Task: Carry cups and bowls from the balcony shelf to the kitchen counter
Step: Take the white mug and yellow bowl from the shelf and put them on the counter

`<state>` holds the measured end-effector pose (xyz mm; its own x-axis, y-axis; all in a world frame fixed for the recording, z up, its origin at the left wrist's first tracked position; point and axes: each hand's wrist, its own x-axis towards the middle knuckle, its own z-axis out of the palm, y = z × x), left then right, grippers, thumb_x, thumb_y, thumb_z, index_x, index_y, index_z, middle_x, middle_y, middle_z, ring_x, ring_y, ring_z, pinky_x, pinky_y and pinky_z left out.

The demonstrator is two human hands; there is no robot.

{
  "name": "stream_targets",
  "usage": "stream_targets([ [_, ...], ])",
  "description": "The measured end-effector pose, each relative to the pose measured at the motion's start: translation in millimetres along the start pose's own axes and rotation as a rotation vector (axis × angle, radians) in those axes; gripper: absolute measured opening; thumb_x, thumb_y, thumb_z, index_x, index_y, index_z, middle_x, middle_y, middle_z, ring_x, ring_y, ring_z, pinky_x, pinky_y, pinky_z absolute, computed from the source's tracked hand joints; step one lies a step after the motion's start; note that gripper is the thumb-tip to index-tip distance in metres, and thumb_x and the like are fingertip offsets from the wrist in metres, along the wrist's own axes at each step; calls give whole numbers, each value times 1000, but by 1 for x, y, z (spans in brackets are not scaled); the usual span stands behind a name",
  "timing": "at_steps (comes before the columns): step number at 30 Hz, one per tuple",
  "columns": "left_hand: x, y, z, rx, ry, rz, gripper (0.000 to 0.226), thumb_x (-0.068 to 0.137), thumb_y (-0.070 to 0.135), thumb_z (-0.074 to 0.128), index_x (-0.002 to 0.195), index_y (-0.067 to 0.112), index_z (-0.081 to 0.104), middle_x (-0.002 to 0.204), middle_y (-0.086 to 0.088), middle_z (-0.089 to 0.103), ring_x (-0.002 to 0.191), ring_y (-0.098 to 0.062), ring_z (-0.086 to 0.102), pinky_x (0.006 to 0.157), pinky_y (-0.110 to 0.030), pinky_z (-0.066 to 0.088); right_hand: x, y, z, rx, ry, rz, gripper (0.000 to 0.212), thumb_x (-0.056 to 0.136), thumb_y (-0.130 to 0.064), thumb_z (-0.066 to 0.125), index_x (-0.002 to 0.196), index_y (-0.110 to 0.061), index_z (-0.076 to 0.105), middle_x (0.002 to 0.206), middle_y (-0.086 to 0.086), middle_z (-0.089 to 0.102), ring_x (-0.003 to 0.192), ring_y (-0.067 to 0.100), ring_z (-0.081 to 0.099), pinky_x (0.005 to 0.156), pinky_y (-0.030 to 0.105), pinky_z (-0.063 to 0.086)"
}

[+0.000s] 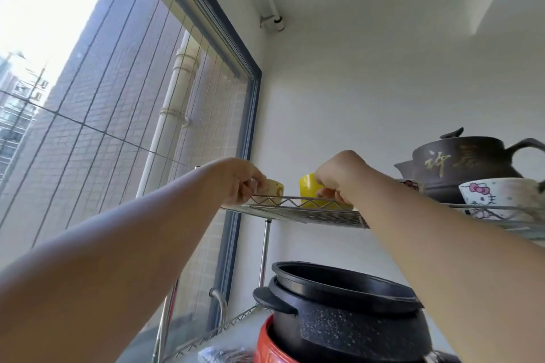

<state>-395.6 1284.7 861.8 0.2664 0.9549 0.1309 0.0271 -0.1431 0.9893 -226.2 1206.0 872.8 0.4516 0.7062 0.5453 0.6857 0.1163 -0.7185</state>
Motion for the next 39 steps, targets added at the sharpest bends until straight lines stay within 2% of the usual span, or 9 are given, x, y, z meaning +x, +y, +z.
stream_targets([
  [3, 3, -2, 3, -83, 10, 30, 25, 99, 18, 52, 87, -4, 58, 48, -4, 56, 38, -2, 35, 26, -10, 27, -4, 1, -3, 114, -104, 123, 20, 89, 0, 41, 71, -5, 46, 51, 7, 62, 40, 10, 54, 31, 11, 29],
  [5, 4, -2, 4, -104, 30, 55, 26, 100, 16, 49, 86, -4, 56, 61, -6, 54, 46, -3, 32, 26, -10, 29, -8, 0, -4, 179, -109, 134, 12, 91, 0, 39, 82, -5, 46, 38, 6, 59, 24, 8, 51, 27, 9, 33],
  [8, 2, -4, 3, -111, 47, 73, 19, 98, 8, 44, 87, -3, 54, 81, -10, 59, 45, -3, 32, 29, -11, 32, -9, 1, -4, 291, -110, 116, 9, 93, -6, 41, 100, -8, 46, 64, 12, 64, 25, 10, 57, 25, 15, 40],
  [12, -4, -7, 5, -166, 53, 109, 24, 96, 2, 31, 93, -1, 55, 96, -9, 56, 30, -3, 31, 32, -12, 31, -12, 3, -2, 397, -95, 100, 15, 97, -17, 45, 94, -3, 50, 73, 13, 60, 46, 16, 64, 29, 22, 48],
  [14, -8, -8, 4, -199, 62, 139, 29, 98, 3, 30, 108, -5, 56, 93, -14, 62, 26, -4, 31, 32, -13, 34, -15, 4, -4, 459, -62, 79, 19, 95, -21, 50, 85, -4, 50, 74, 12, 59, 42, 16, 65, 29, 22, 48],
  [16, -17, -8, 2, -247, 98, 181, 32, 98, 2, 31, 117, -8, 55, 76, -13, 62, 27, -5, 32, 32, -14, 35, -19, 4, -8, 522, -24, 39, 23, 93, -25, 55, 83, -4, 52, 72, 12, 60, 33, 13, 63, 30, 20, 46],
  [21, -42, -5, -7, -413, 131, 296, 30, 95, 1, 35, 116, -8, 55, 65, -5, 48, 45, -7, 33, 41, -18, 36, -40, 7, -25, 584, -2, -12, 34, 90, -38, 60, 77, -6, 59, 65, 10, 61, 34, 14, 64, 34, 22, 48],
  [33, -137, -88, -2, -486, -48, 317, 15, 96, 6, 44, 98, -1, 57, 63, -5, 47, 50, -10, 39, 44, -22, 46, -153, 79, -80, 629, 2, -54, 33, 88, -41, 60, 68, -15, 59, 43, -2, 63, 40, 15, 67, 35, 22, 49],
  [39, -180, -176, 27, -559, -153, 231, 29, 97, 8, 45, 68, 9, 45, 57, -6, 47, 41, -12, 42, 39, -23, 46, -253, 147, -88, 618, 18, 14, 40, 89, -38, 59, 55, -18, 65, 48, 3, 62, 37, 18, 63, 32, 23, 46],
])
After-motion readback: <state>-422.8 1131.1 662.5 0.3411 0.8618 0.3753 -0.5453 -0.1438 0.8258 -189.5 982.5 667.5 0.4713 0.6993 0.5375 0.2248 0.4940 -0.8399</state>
